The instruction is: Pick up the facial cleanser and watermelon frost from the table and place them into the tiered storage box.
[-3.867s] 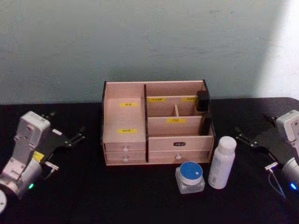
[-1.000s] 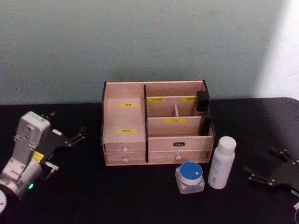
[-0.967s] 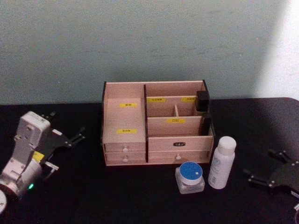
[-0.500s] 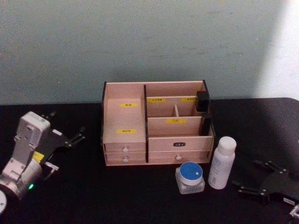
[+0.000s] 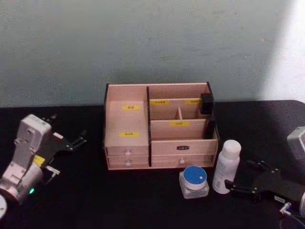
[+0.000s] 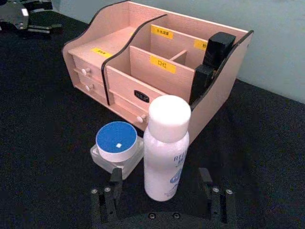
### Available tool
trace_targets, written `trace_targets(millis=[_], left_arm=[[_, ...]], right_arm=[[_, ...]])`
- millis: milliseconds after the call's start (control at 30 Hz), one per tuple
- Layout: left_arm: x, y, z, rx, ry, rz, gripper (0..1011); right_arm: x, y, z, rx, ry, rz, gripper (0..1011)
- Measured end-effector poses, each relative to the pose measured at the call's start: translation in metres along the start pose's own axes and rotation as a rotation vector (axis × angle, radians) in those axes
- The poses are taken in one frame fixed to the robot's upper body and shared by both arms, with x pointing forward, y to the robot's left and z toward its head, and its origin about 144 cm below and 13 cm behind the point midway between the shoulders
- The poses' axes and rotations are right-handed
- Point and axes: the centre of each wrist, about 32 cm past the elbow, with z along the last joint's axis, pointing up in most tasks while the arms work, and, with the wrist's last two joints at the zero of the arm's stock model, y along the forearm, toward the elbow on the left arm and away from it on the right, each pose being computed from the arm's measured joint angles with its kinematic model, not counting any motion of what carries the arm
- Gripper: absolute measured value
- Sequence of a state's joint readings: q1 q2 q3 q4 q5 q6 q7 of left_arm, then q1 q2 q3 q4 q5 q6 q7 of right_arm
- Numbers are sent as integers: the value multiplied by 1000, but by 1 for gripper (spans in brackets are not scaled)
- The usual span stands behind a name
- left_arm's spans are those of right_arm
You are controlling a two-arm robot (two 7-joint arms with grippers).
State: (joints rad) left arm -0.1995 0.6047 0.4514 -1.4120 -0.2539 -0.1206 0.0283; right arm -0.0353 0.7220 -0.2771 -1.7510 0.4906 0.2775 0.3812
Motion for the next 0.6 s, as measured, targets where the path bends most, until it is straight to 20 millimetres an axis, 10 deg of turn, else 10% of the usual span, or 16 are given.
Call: trace_targets(millis=[600], left_arm=[[0,0,0,0,0,0,1002]], right_arm=[[6,29,7,-13,-19,2,1002]])
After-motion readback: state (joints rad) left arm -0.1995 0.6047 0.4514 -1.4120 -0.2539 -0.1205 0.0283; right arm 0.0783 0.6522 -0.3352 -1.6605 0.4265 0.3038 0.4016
